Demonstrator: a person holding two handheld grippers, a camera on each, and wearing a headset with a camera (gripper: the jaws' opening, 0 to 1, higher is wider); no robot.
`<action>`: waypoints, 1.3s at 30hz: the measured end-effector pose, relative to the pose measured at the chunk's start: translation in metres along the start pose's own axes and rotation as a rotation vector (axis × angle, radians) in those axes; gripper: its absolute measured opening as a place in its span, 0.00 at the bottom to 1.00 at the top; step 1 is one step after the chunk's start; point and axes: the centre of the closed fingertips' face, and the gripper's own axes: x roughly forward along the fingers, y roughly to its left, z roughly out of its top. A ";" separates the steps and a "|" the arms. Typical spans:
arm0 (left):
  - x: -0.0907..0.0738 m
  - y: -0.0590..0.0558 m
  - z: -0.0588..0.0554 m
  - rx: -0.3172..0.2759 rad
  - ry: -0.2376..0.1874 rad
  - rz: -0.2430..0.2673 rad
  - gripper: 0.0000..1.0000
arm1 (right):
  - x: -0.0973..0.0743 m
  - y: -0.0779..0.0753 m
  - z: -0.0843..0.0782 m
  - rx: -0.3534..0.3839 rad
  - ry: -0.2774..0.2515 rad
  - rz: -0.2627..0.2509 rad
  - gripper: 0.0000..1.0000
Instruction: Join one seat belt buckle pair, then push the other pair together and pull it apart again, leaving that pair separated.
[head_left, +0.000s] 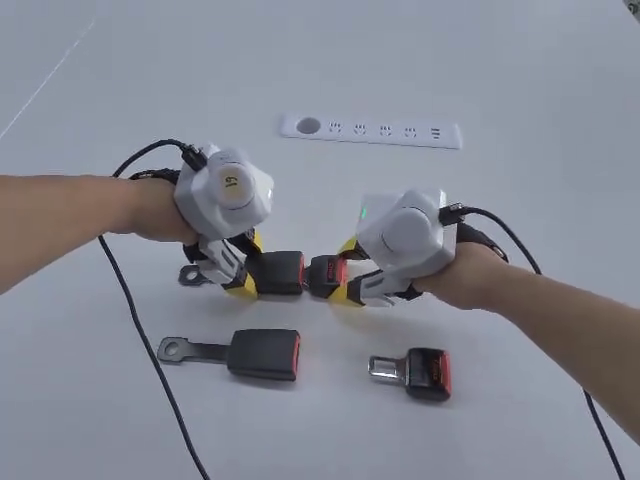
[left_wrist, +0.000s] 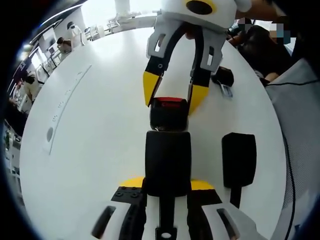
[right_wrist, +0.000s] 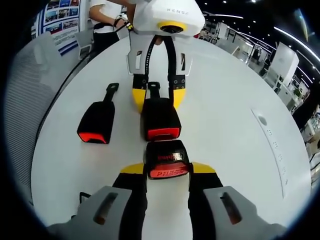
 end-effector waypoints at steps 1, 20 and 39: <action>0.000 0.000 -0.001 -0.008 -0.010 -0.002 0.31 | 0.000 0.000 -0.001 -0.001 -0.003 0.001 0.29; -0.002 0.000 -0.003 -0.057 -0.036 0.025 0.34 | -0.002 0.003 0.003 -0.020 -0.008 0.001 0.40; -0.034 -0.016 -0.011 -0.187 -0.135 0.081 0.49 | -0.041 0.000 -0.012 0.060 0.015 -0.068 0.60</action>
